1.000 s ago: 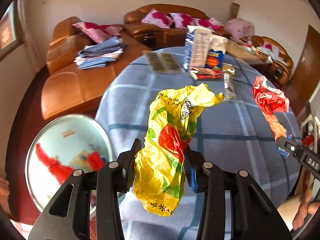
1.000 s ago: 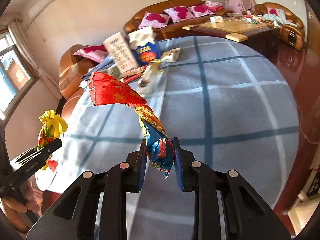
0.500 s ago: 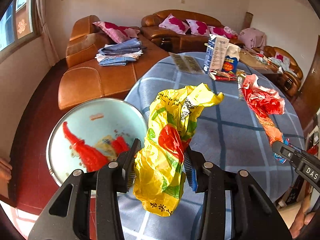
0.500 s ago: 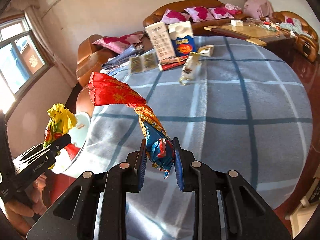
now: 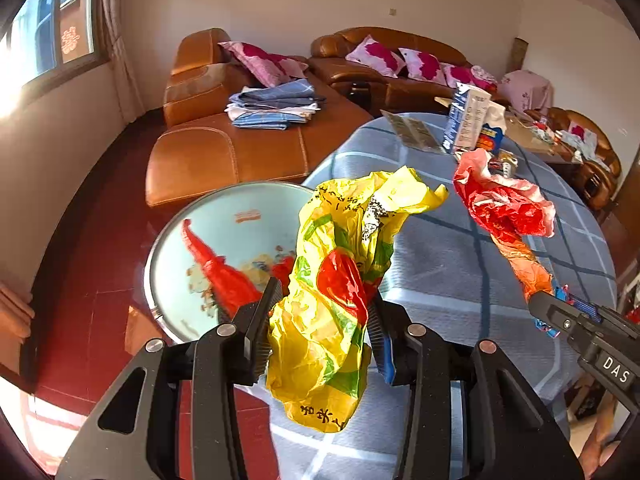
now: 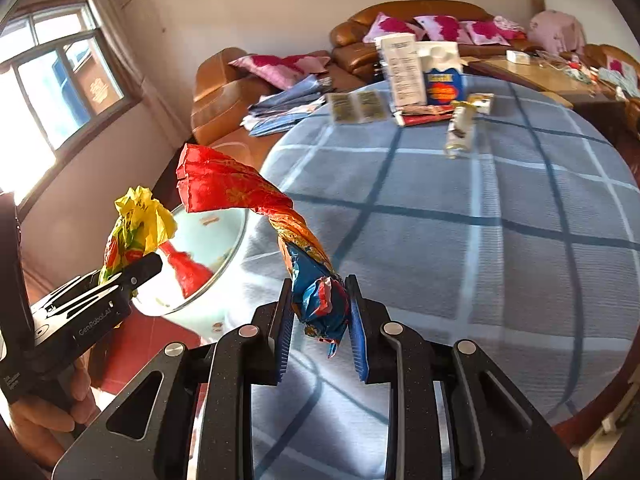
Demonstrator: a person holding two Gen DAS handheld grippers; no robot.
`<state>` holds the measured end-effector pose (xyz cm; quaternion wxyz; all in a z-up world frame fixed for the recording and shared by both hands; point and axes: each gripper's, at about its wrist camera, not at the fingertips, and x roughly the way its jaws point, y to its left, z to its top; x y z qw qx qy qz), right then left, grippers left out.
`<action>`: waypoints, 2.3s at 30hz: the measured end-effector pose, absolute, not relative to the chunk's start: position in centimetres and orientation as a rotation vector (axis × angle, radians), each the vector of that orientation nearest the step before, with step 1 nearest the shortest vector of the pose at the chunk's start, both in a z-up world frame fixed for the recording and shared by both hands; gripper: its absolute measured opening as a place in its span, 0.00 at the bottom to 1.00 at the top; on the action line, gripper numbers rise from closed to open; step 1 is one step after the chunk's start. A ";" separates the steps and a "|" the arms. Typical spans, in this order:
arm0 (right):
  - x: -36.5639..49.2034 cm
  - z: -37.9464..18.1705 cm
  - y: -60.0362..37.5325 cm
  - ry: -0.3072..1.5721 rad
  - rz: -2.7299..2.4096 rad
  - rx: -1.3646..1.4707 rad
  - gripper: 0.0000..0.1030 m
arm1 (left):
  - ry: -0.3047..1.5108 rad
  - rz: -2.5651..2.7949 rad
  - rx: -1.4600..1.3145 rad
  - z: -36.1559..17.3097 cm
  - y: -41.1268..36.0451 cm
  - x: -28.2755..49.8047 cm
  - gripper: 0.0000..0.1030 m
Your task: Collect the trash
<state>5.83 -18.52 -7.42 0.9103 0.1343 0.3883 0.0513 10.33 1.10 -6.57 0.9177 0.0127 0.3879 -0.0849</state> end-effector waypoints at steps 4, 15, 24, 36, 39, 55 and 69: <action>6.4 -7.4 -17.0 0.804 0.132 0.257 0.25 | 0.797 -0.143 0.011 -6.6 2.6 10.1 0.40; 9.0 -6.4 -12.3 0.782 0.184 0.185 0.25 | 0.789 -0.076 -0.011 -6.5 5.5 10.6 0.40; 11.5 -5.5 -9.4 0.743 0.190 0.126 0.25 | 0.779 -0.023 -0.024 -6.4 7.3 11.9 0.40; 15.8 -7.0 -6.6 0.760 0.165 0.046 0.25 | 0.812 0.011 -0.030 -7.8 7.9 15.3 0.40; 16.9 -7.8 -6.4 0.784 0.141 0.027 0.26 | 0.830 0.016 -0.030 -8.5 7.9 16.5 0.40; 20.7 -11.8 -5.2 0.915 0.169 0.010 0.27 | 0.907 0.031 -0.029 -11.1 8.0 20.4 0.41; 21.9 -13.3 -5.3 0.946 0.217 0.068 0.37 | 0.935 0.039 -0.037 -12.2 8.4 21.1 0.41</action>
